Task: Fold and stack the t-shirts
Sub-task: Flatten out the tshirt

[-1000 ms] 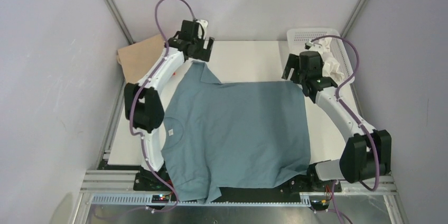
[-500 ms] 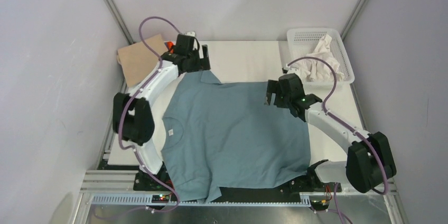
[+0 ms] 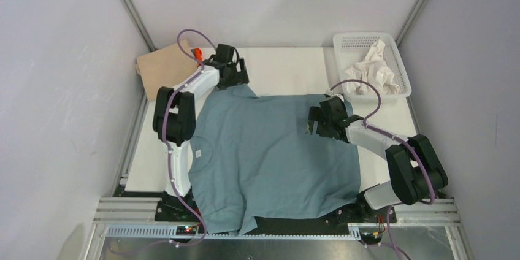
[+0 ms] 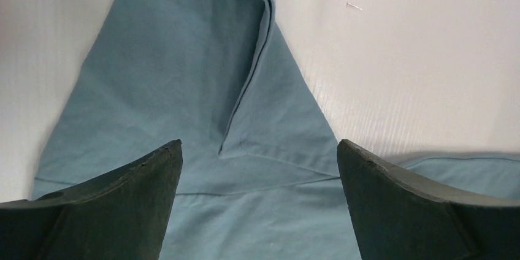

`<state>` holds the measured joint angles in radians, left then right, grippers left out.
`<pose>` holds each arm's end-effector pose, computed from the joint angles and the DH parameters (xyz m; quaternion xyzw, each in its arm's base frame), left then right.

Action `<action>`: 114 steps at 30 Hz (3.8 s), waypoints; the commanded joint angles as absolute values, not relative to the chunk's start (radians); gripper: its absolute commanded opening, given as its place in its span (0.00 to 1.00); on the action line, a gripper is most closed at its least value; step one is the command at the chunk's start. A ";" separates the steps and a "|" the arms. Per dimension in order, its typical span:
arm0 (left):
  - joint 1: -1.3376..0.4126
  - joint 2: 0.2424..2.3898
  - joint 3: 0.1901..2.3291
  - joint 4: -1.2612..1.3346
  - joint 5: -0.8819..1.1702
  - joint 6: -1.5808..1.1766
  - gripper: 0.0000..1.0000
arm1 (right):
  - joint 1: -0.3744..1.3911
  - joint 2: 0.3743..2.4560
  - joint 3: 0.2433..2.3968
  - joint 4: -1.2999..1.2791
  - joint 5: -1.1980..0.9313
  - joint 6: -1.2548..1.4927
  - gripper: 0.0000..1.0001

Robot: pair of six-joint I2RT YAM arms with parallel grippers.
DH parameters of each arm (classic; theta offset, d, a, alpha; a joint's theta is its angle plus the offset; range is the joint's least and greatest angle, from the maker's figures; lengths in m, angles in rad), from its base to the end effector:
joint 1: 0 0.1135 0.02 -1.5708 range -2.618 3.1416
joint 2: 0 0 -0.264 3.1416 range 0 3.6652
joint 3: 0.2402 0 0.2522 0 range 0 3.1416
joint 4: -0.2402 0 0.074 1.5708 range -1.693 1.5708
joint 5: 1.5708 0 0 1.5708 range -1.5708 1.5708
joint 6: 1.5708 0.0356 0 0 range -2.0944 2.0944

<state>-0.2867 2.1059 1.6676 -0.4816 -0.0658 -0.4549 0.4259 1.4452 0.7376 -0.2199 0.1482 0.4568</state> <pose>0.4498 -0.1302 0.2038 -0.0900 0.9428 -0.0868 0.3091 0.2550 0.1099 0.1744 0.0380 0.9456 0.0712 0.3151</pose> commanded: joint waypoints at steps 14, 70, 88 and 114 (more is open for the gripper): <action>-0.275 2.261 1.810 -0.453 0.028 -0.555 0.78 | 0.405 1.444 0.718 -0.163 0.137 0.471 0.99; -0.336 1.779 1.526 -0.482 -0.098 -0.617 1.00 | 0.377 1.334 0.721 -0.218 0.163 0.479 0.99; -0.305 1.566 0.888 -0.405 -0.133 -0.615 1.00 | 0.309 1.513 0.832 -0.172 0.166 0.447 0.99; -0.191 1.819 1.151 -0.427 -0.052 -0.586 1.00 | 0.168 2.170 1.597 -0.499 0.033 0.410 0.93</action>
